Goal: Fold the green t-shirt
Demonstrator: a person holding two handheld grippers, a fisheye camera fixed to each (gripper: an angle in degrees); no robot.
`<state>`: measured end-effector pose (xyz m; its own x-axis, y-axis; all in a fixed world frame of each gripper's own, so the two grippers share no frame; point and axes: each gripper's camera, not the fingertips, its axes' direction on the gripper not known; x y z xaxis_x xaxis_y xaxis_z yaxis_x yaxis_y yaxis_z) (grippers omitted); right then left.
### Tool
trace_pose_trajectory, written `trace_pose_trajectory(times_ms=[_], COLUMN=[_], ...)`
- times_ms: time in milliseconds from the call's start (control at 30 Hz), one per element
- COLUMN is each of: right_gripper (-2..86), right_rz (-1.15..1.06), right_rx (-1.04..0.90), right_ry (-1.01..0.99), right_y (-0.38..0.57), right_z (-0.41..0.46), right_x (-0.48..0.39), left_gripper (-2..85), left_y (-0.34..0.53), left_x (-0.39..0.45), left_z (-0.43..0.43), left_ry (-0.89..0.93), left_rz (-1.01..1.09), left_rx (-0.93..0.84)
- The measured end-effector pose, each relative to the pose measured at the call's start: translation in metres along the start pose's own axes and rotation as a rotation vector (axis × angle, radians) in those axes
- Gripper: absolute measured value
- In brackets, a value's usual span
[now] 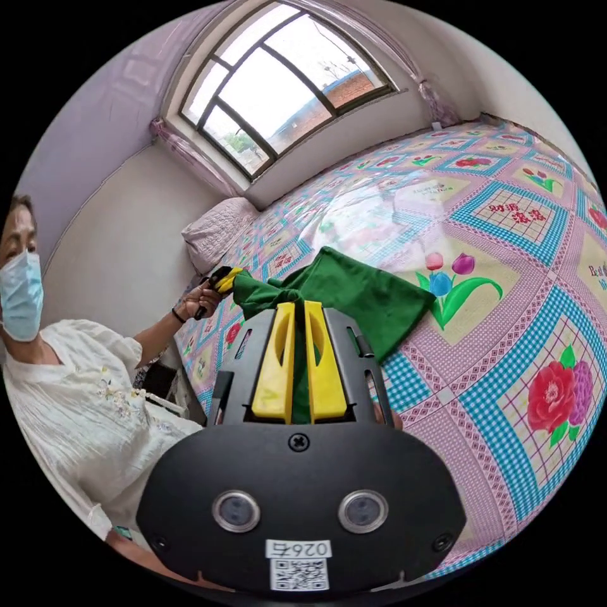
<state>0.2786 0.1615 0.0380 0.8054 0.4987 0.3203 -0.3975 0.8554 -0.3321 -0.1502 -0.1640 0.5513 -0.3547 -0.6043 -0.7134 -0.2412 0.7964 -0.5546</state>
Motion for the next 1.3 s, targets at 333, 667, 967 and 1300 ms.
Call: trace_pose_trajectory(times_ms=[333,667,967,1300], right_gripper=[0.7,-0.8,-1.1,-0.9], right_rz=[0.330,0.479,0.101,0.112], right_rx=[-0.128,0.099,-0.084,-0.071], right_ry=[0.017,0.052,0.358,0.379], right_y=[-0.054,-0.028,-0.072,-0.046], right_z=[0.046,-0.002,0.096,0.085], right_x=[0.203,0.215,0.099,0.064], left_gripper=[6.0,-0.7,-1.0,-1.0], left_y=[-0.119,-0.126,-0.102,-0.078], left_x=[-0.055,0.027,0.035,0.074], left_z=[0.042,0.032,0.256,0.242], left_ry=[-0.028,-0.201,-0.845,-0.684], left_rz=[-0.227,0.067,0.476,0.596], left_rx=[0.073,0.084,-0.525,-0.376])
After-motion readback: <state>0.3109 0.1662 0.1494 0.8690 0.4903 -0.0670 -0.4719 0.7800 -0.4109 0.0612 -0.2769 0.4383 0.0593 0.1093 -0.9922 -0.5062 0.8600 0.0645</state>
